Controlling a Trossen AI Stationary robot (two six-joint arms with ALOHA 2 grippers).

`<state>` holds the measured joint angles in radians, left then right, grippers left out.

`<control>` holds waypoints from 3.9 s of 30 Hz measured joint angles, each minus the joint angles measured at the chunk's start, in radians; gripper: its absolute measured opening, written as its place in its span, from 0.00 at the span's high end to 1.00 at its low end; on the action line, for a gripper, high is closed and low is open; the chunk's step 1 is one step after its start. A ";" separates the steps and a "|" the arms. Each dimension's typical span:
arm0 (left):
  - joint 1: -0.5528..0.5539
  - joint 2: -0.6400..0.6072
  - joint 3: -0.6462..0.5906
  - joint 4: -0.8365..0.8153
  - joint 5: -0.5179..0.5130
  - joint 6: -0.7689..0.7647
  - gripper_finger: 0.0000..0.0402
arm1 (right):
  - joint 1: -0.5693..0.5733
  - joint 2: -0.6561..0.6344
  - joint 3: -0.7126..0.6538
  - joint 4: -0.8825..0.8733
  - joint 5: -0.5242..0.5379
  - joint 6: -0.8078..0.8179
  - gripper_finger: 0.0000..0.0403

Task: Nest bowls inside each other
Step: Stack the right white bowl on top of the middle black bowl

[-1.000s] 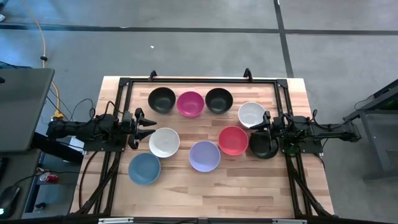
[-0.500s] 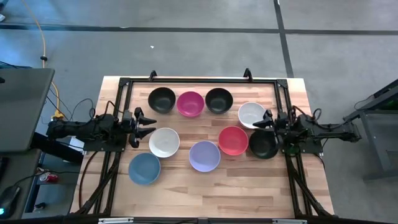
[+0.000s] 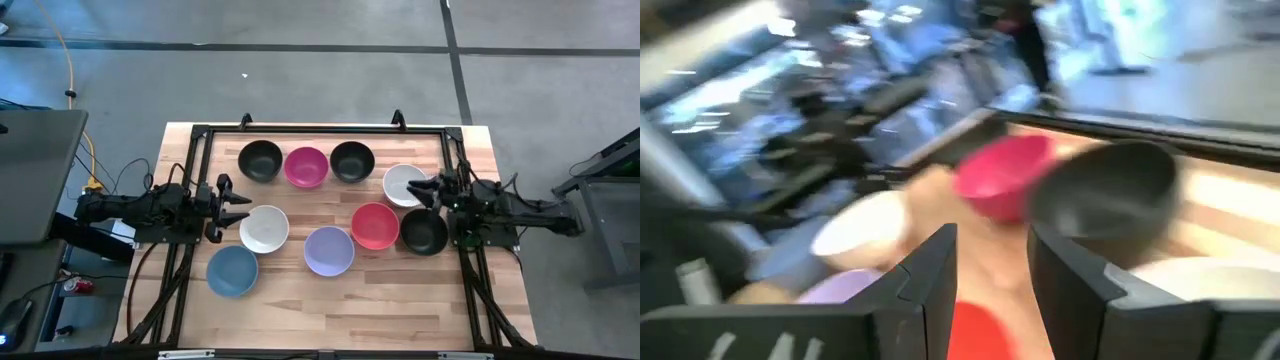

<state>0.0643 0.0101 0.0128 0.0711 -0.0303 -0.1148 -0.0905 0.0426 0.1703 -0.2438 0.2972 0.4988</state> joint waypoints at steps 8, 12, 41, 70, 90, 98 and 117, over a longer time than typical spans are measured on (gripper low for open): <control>0.000 0.000 0.000 0.005 -0.016 0.000 0.57 | -0.151 0.171 0.203 -0.201 0.117 0.054 0.72; 0.000 0.000 0.000 0.005 -0.017 -0.049 0.57 | -0.233 0.315 0.324 -0.456 0.152 0.118 0.72; 0.000 0.000 0.000 0.000 -0.018 0.013 0.57 | -0.700 1.113 0.734 -0.819 -0.281 -0.363 0.72; 0.000 0.000 0.000 0.000 -0.018 -0.065 0.57 | -0.769 1.360 0.728 -0.714 -0.284 -0.435 0.72; 0.000 0.000 0.000 -0.024 -0.018 -0.065 0.57 | -0.766 1.376 0.749 -0.644 -0.335 -0.368 0.99; 0.000 0.000 0.000 -0.048 -0.018 -0.065 0.57 | -0.767 1.376 0.842 -0.738 -0.334 -0.389 1.00; 0.000 0.000 0.000 -0.050 -0.018 -0.052 0.57 | -0.757 1.395 1.205 -0.835 -0.387 -0.365 1.00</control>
<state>0.0647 0.0101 0.0128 0.0216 -0.0479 -0.1670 -0.8471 1.4378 1.3754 -1.0784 -0.0900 0.1343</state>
